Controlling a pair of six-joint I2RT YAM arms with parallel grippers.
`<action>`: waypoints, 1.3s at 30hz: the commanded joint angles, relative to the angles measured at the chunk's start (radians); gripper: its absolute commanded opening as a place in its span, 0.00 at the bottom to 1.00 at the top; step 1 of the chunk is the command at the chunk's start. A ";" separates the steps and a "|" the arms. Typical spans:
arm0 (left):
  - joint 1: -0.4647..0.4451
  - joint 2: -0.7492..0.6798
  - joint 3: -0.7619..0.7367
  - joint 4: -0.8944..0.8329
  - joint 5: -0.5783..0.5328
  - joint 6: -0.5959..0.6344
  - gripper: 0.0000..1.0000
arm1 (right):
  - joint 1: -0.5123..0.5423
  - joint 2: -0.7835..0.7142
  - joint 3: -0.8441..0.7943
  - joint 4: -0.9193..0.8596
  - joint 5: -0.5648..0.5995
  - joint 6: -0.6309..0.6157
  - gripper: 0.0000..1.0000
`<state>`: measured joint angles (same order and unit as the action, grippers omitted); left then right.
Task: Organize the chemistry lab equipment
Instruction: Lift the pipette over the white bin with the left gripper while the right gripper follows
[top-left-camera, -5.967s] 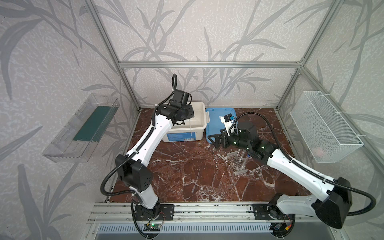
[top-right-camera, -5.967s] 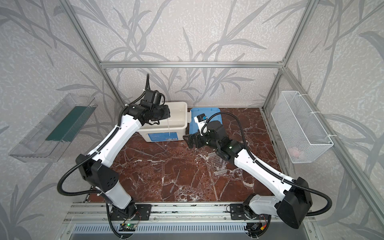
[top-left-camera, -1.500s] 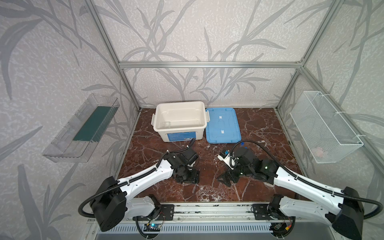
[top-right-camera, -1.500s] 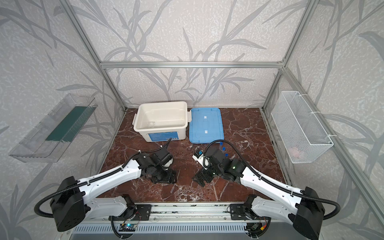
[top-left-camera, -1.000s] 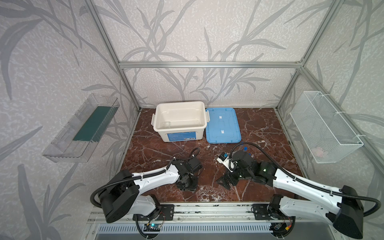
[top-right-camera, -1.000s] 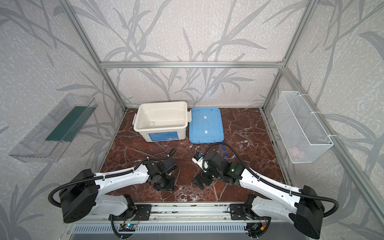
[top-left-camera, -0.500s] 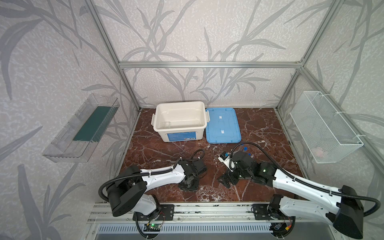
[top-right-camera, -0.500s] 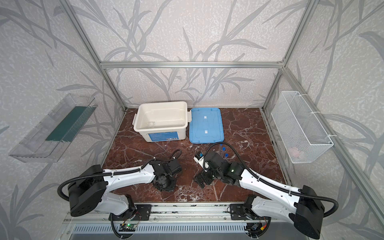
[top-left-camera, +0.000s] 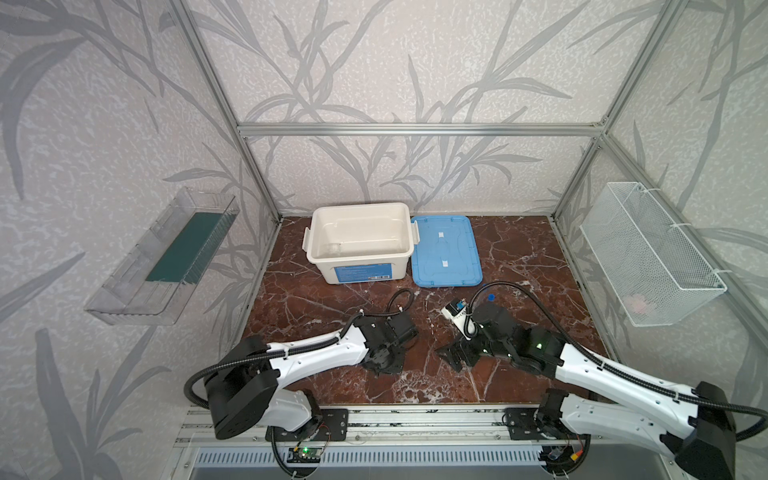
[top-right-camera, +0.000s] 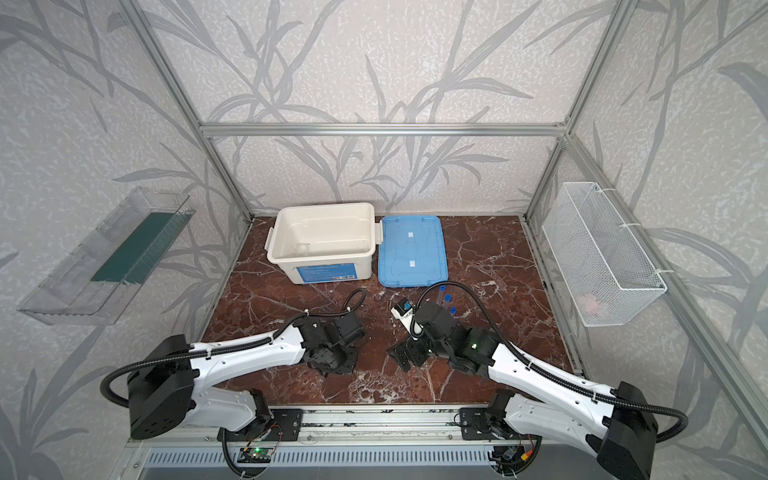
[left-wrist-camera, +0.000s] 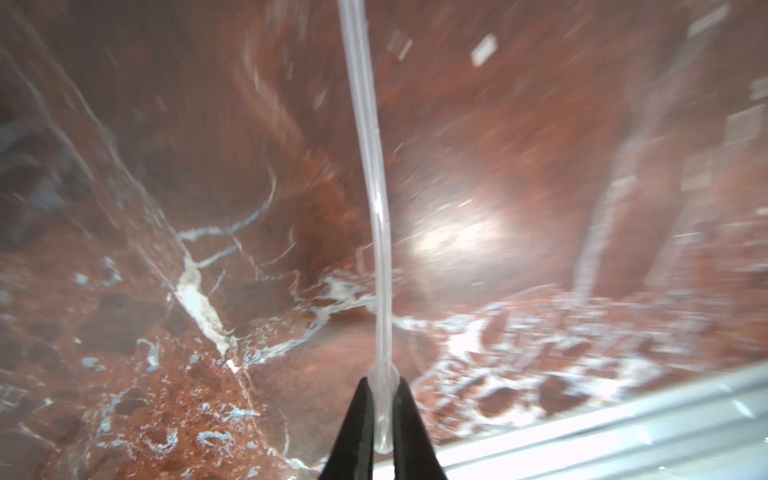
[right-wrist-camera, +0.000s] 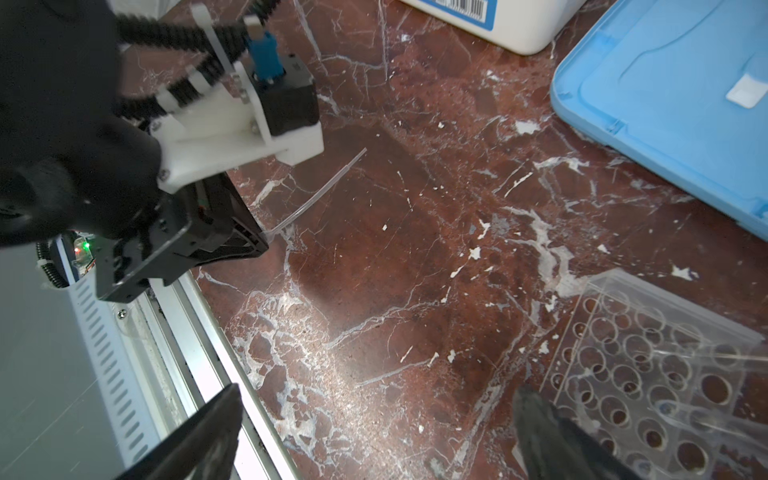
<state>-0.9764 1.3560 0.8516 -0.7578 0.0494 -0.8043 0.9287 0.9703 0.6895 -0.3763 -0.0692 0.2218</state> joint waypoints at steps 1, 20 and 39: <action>0.010 -0.057 0.105 -0.085 -0.077 0.020 0.12 | 0.004 -0.059 -0.001 0.082 0.082 0.011 1.00; 0.388 0.230 0.886 -0.308 0.022 0.356 0.12 | -0.201 0.113 0.338 0.212 -0.197 -0.049 0.99; 0.655 0.910 1.736 -0.500 0.191 0.386 0.12 | -0.370 0.666 0.853 0.095 -0.314 0.014 0.99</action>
<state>-0.3466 2.2475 2.5507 -1.1973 0.1909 -0.4076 0.5629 1.6135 1.4807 -0.2424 -0.3901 0.2359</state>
